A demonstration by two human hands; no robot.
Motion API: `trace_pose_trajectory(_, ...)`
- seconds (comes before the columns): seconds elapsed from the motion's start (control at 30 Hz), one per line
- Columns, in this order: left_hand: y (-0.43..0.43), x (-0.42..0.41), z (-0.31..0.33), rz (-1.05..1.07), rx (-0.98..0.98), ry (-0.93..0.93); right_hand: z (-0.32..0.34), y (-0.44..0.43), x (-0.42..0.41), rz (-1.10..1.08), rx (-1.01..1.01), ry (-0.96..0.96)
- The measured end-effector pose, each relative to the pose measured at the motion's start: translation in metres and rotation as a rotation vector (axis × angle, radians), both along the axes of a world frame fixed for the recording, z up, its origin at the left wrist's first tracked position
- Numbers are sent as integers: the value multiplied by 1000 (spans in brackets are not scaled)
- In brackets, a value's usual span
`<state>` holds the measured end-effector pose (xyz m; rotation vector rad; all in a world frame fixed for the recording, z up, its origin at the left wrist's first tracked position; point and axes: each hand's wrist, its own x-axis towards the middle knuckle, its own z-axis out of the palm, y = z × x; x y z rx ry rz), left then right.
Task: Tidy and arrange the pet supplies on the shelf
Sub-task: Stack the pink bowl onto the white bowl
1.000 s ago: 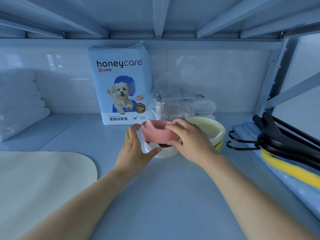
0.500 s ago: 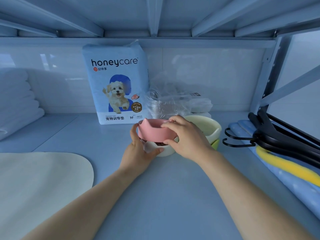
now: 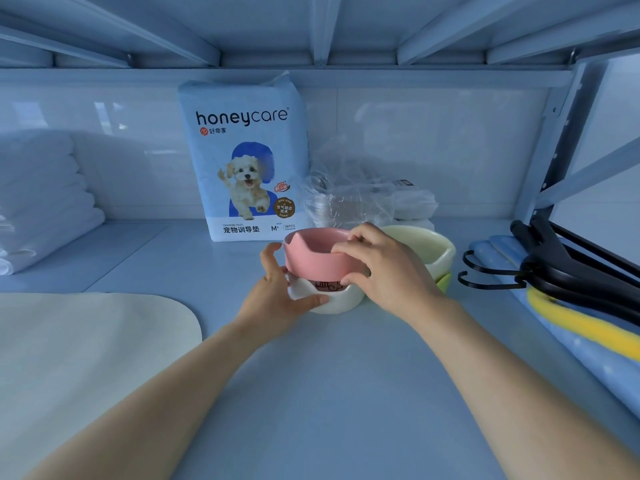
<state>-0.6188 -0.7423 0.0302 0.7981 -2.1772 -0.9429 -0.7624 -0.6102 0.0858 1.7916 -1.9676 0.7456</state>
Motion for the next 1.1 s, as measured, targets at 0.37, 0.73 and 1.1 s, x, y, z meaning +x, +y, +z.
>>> trace_pose_trajectory(0.37,-4,14,21,-114,-357,62,3,2,3,48,-22,-41)
trace_pose_trajectory(0.73,-3,14,17,-145,-475,14,6,1,0,38,123,-66)
trace_pose_trajectory(1.1,-7,16,17,-141,-490,-29,7,3,5,-15,229,-32)
